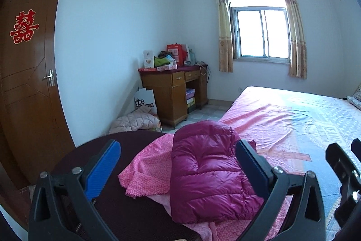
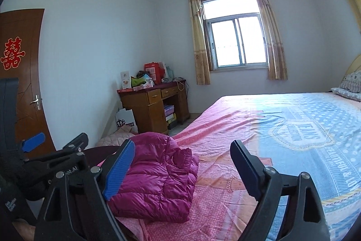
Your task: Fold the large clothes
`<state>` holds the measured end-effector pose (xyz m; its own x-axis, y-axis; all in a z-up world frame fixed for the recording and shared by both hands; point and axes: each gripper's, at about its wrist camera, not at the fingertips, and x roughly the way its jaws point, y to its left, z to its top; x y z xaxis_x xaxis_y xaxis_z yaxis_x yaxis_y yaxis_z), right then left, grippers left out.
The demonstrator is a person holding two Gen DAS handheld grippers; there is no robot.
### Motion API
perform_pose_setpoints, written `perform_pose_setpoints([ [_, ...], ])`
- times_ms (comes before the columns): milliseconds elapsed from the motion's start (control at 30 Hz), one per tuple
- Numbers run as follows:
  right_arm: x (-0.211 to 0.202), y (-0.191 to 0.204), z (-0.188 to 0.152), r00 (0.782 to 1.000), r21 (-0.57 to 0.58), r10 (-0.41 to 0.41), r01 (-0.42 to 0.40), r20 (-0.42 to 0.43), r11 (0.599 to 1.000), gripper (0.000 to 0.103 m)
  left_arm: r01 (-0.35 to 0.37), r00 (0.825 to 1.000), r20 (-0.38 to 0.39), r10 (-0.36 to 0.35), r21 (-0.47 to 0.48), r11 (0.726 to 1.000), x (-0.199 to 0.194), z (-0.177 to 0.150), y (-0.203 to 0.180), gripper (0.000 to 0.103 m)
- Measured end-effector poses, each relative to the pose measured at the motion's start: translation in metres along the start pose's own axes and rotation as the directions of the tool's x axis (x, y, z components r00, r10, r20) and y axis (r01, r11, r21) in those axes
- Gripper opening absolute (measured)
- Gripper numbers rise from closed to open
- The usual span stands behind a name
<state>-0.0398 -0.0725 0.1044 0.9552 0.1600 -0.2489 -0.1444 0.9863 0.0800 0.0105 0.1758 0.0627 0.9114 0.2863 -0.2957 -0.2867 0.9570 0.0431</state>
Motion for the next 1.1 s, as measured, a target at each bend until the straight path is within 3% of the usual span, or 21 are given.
perform_pose_setpoints([
  [1100, 0.014, -0.008, -0.01, 0.999, 0.054, 0.0, 0.002, -0.042, 0.999, 0.087, -0.013, 1.0, -0.009, 0.013, 0.051, 0.999, -0.006, -0.006, -0.016, 0.103],
])
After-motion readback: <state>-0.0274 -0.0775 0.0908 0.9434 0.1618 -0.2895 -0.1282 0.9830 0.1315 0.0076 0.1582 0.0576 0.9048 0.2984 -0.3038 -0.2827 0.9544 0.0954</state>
